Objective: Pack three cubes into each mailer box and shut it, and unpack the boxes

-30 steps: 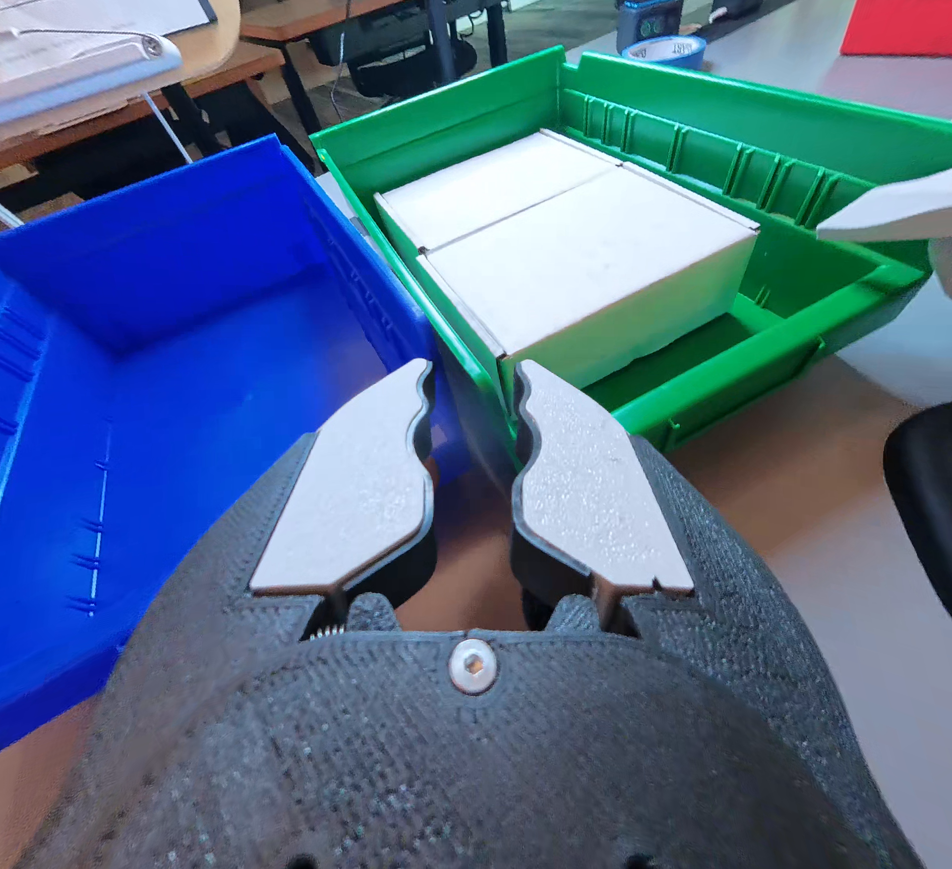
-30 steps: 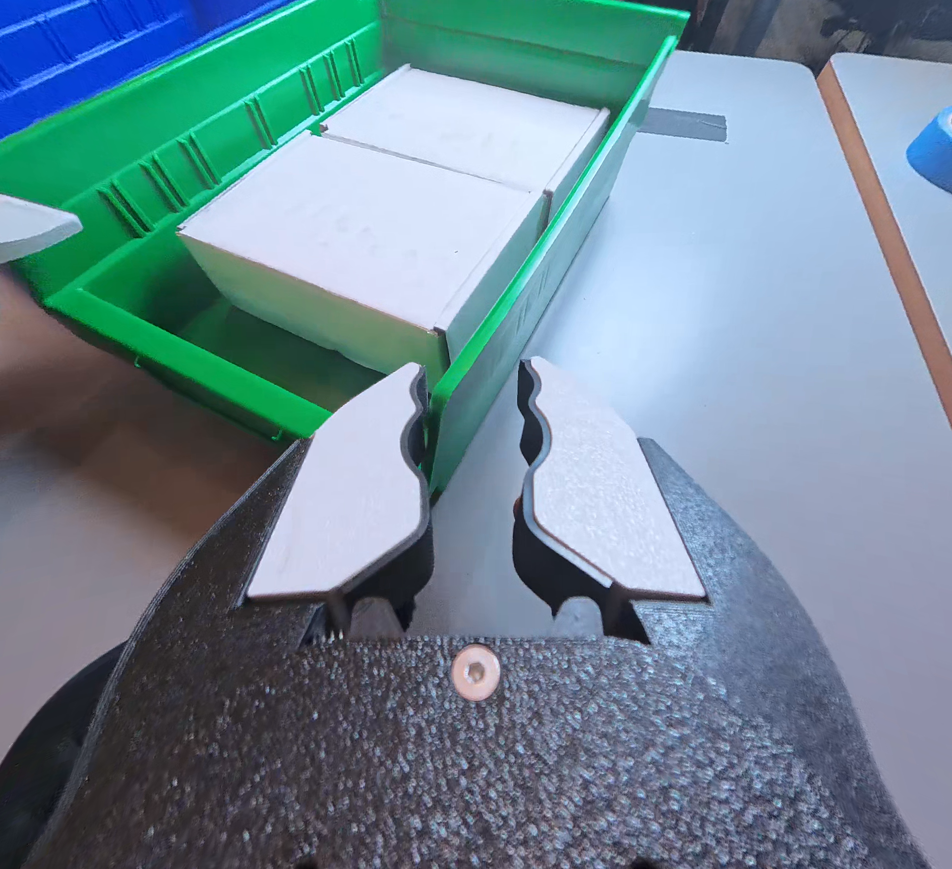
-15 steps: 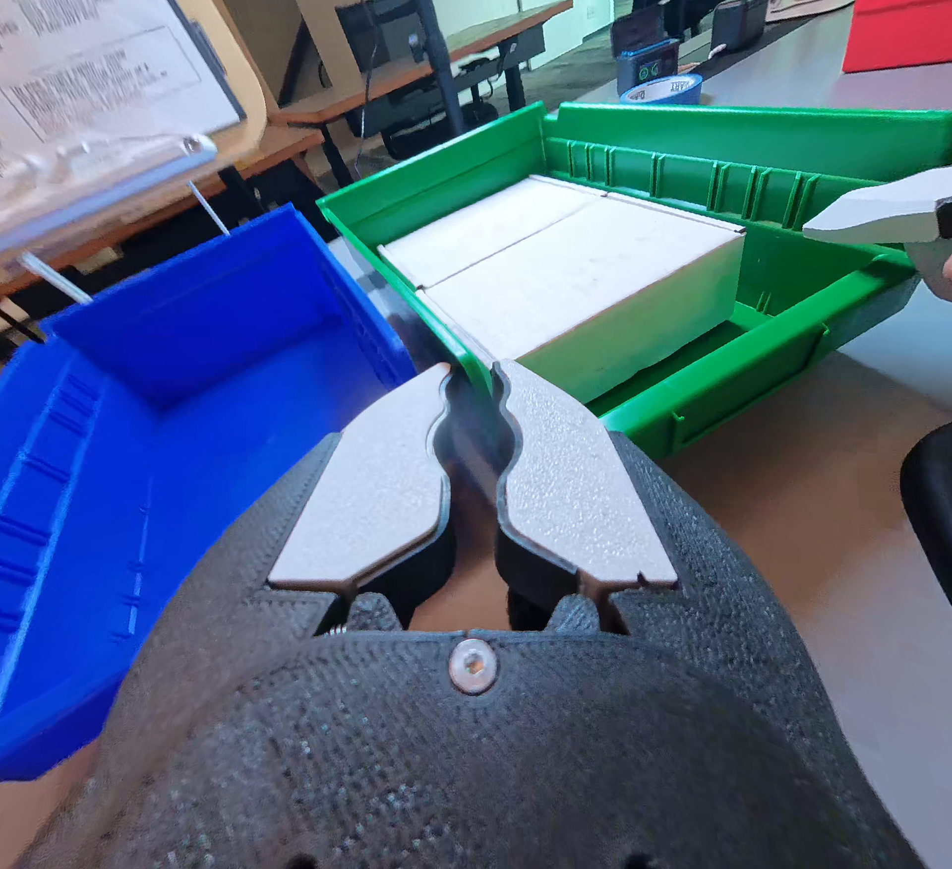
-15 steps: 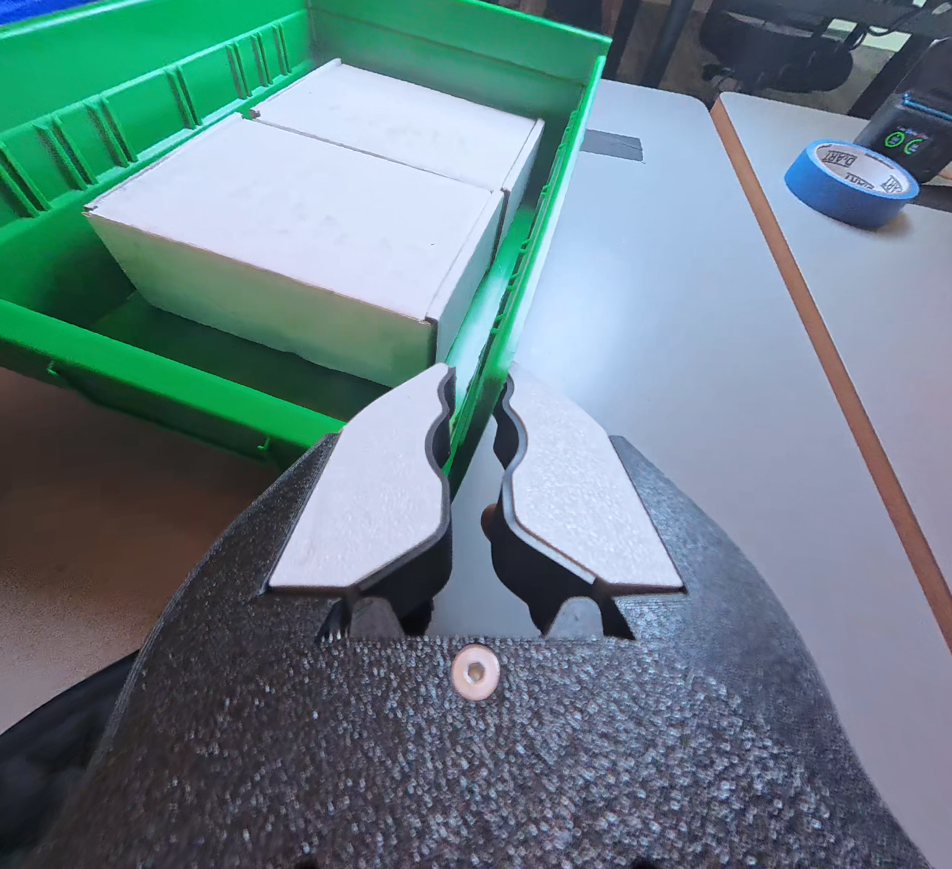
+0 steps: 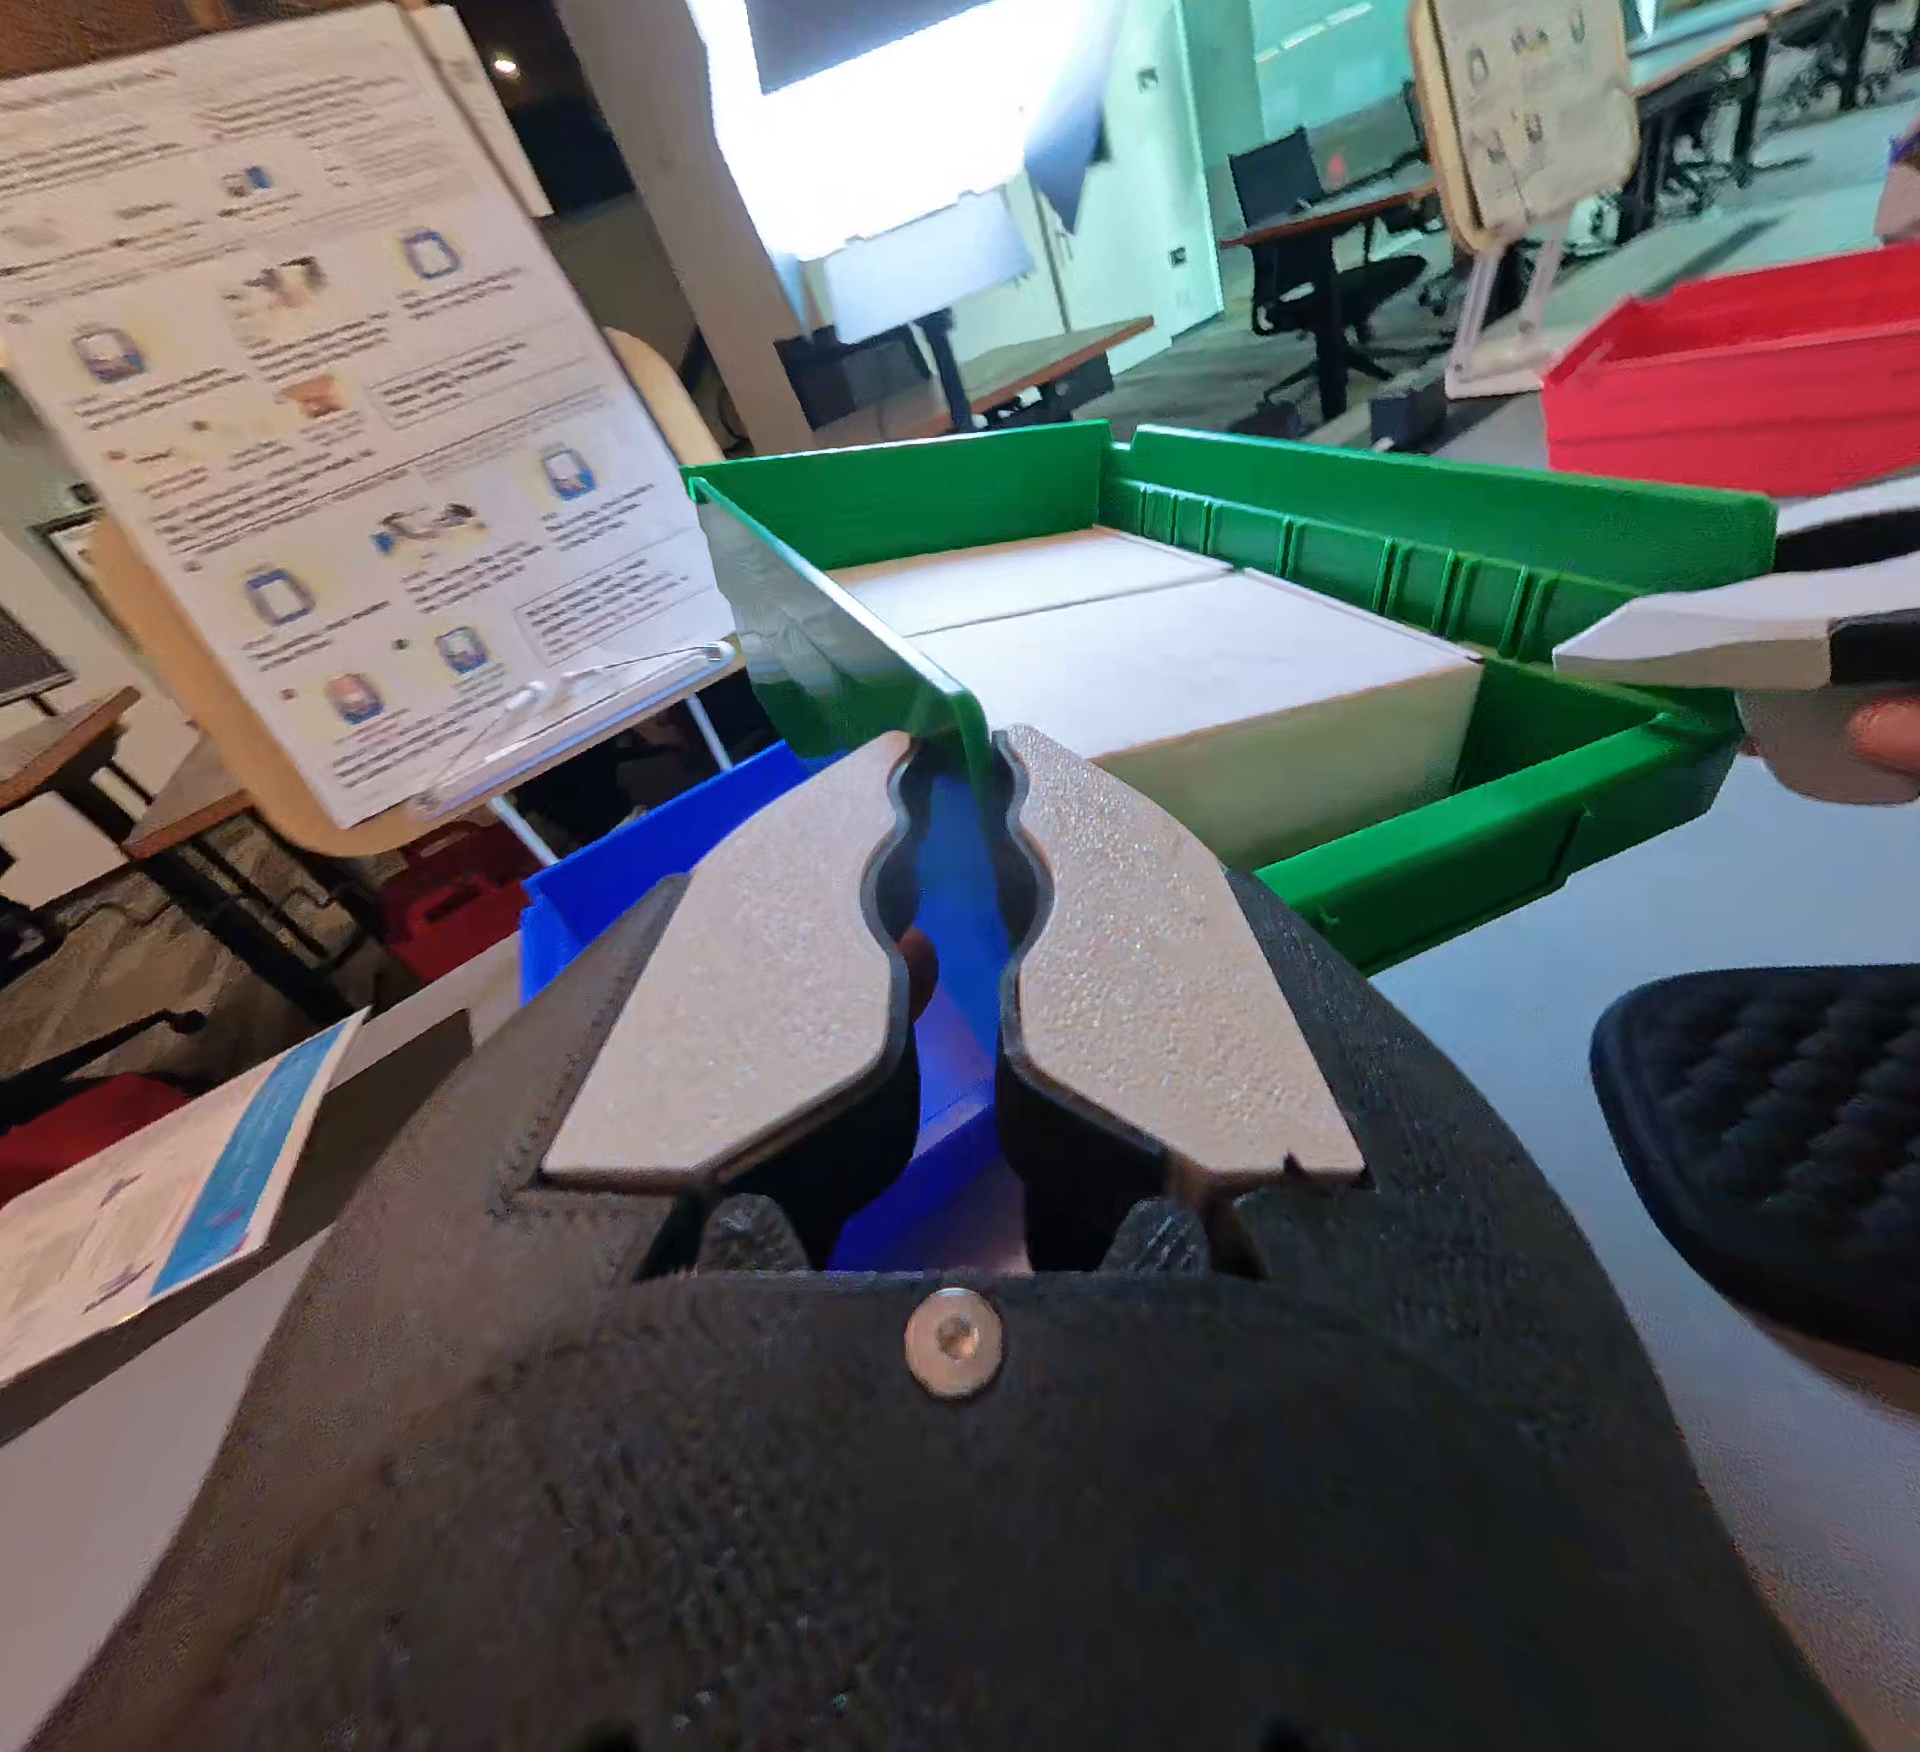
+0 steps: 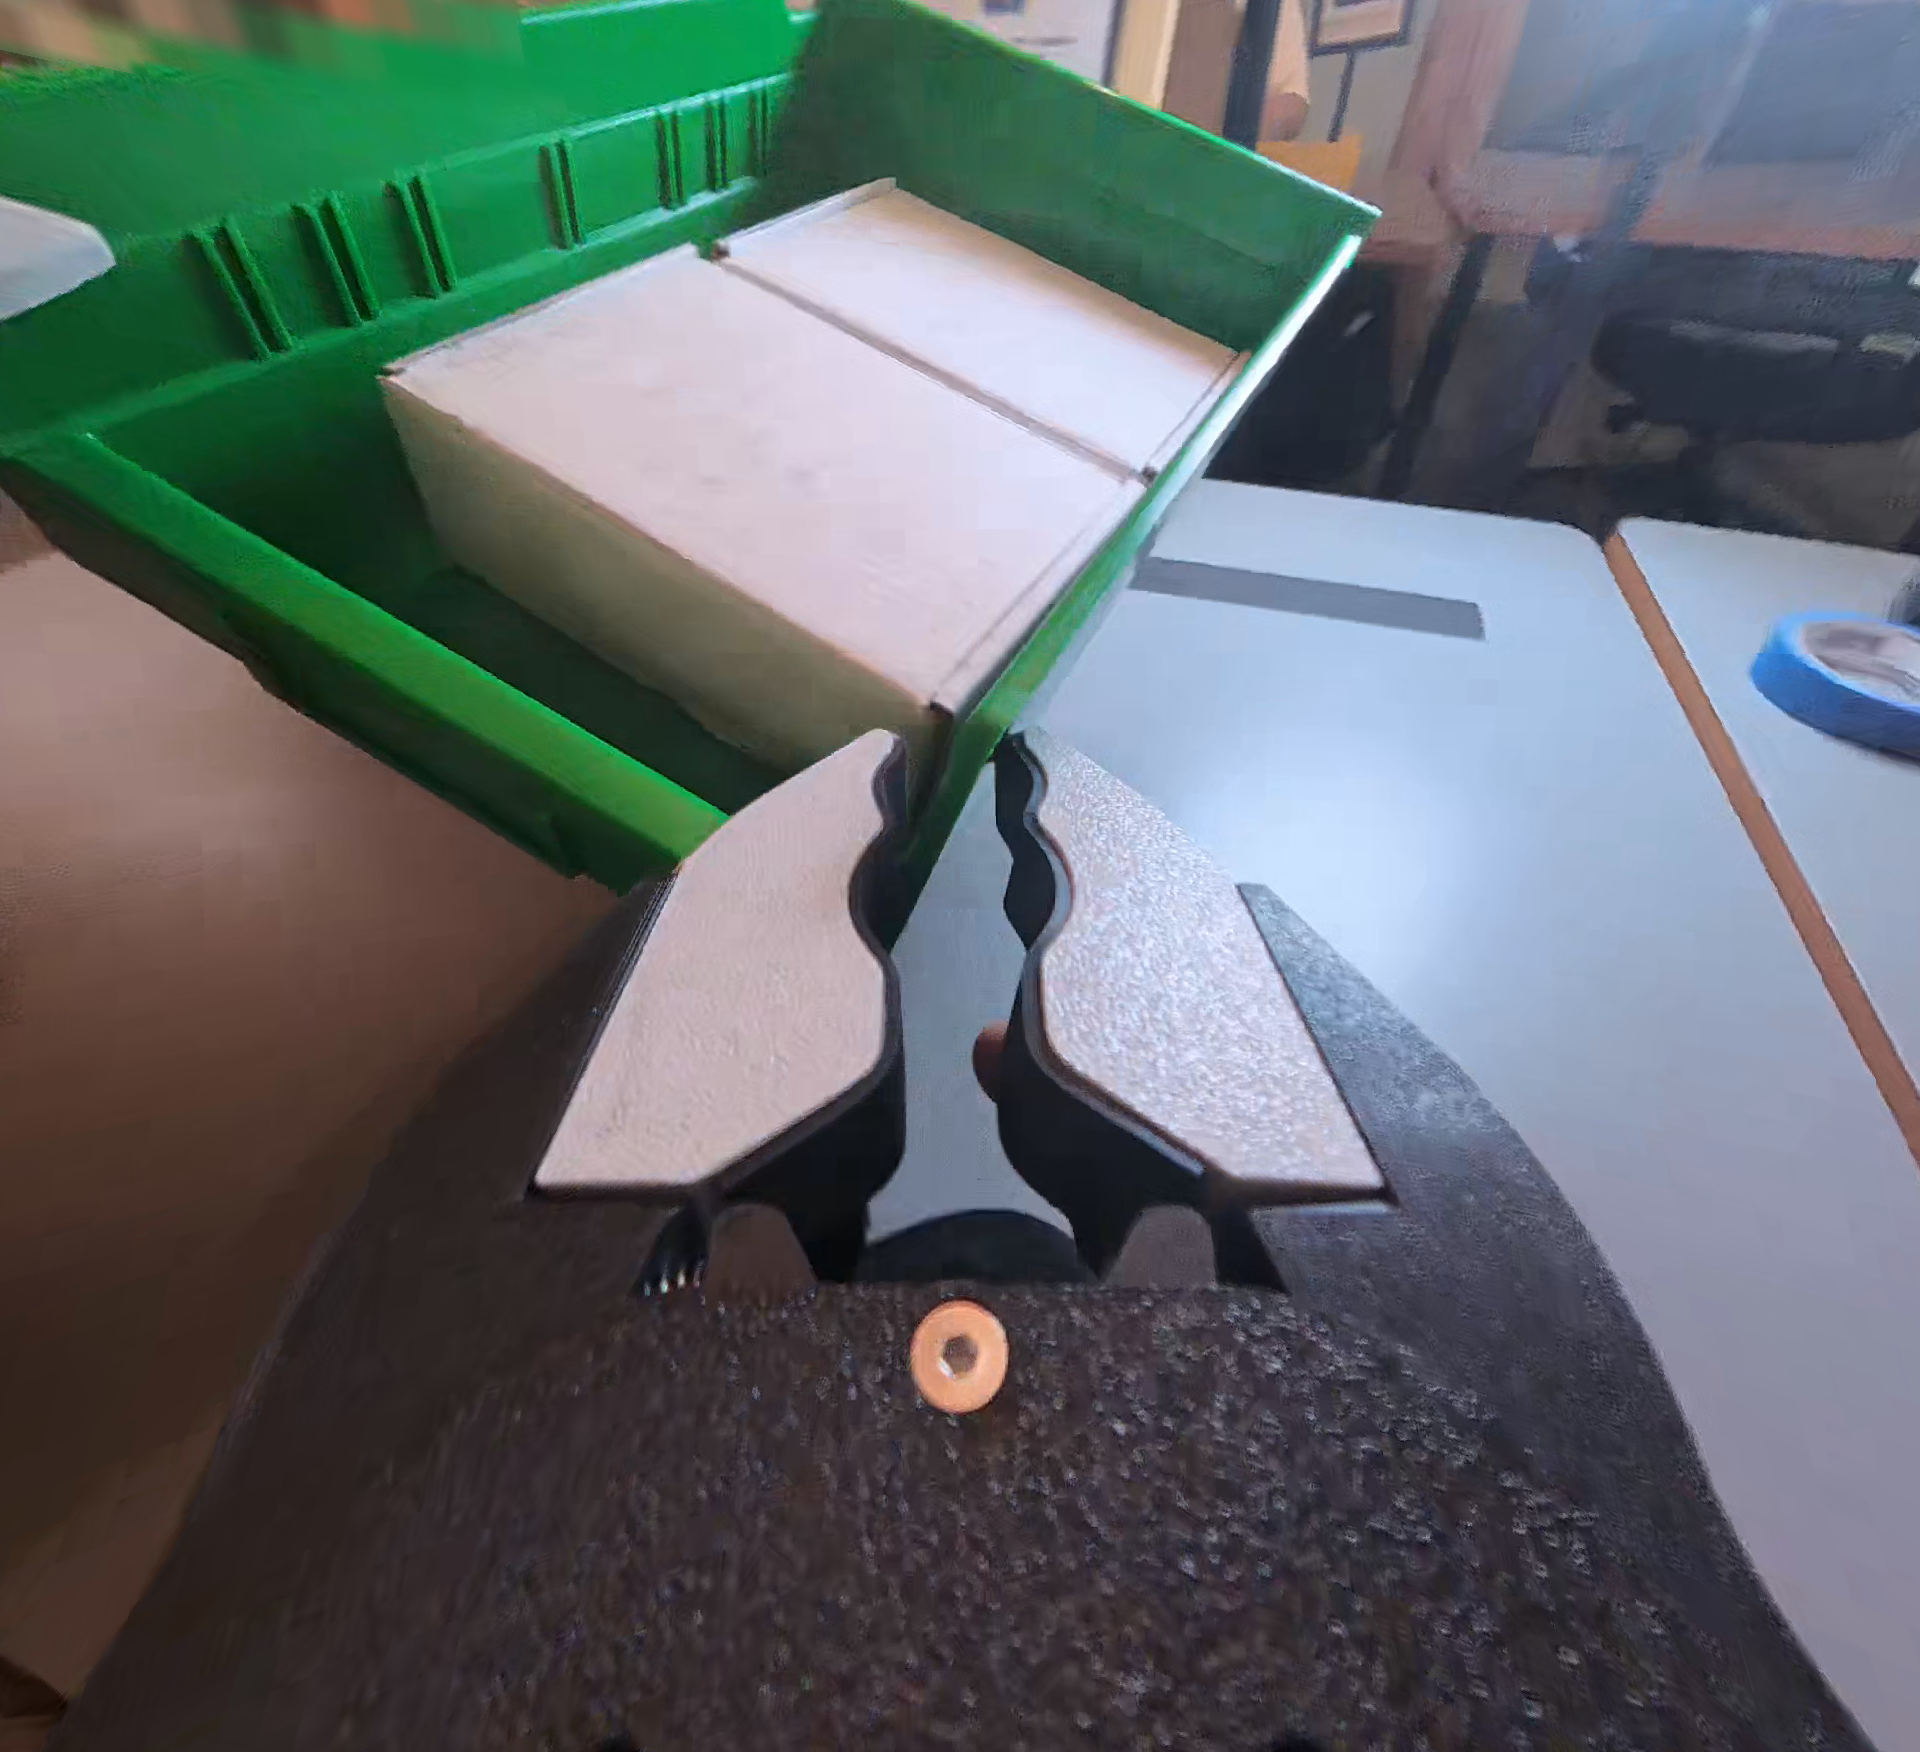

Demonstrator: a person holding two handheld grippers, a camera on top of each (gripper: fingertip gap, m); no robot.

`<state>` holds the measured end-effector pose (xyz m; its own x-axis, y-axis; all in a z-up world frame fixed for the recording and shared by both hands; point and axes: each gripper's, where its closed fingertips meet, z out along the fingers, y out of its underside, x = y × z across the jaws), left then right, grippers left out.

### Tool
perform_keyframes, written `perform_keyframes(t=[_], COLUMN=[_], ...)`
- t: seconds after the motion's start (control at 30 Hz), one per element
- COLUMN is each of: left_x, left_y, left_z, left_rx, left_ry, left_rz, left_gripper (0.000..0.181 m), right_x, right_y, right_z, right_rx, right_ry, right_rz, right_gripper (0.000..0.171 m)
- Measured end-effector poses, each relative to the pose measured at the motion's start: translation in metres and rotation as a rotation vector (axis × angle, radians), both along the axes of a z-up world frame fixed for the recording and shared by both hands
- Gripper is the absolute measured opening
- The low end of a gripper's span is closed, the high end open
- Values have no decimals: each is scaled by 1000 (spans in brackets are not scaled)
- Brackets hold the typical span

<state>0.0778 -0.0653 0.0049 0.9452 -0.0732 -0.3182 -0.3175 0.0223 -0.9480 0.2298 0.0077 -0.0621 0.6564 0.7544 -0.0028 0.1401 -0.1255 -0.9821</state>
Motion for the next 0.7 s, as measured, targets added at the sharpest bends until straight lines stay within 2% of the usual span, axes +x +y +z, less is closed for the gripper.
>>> perform_keyframes(t=[0.2, 0.4, 0.57, 0.7], left_x=[-89, -184, -246, -290], left_y=[-84, -169, -219, -231], left_z=[38, 41, 27, -11], left_rx=[92, 93, 65, -17], left_ry=[-63, -129, -125, -148], left_rz=[192, 395, 485, 529], left_gripper=[11, 11, 12, 12], right_x=[-110, -222, -301, -346], right_y=[-56, -116, -154, -166], right_z=[30, 41, 21, -18], right_rx=[79, 101, 70, 47], right_ry=[-68, -128, -142, -166], right_rz=[243, 467, 613, 653], right_gripper=[16, 16, 16, 16])
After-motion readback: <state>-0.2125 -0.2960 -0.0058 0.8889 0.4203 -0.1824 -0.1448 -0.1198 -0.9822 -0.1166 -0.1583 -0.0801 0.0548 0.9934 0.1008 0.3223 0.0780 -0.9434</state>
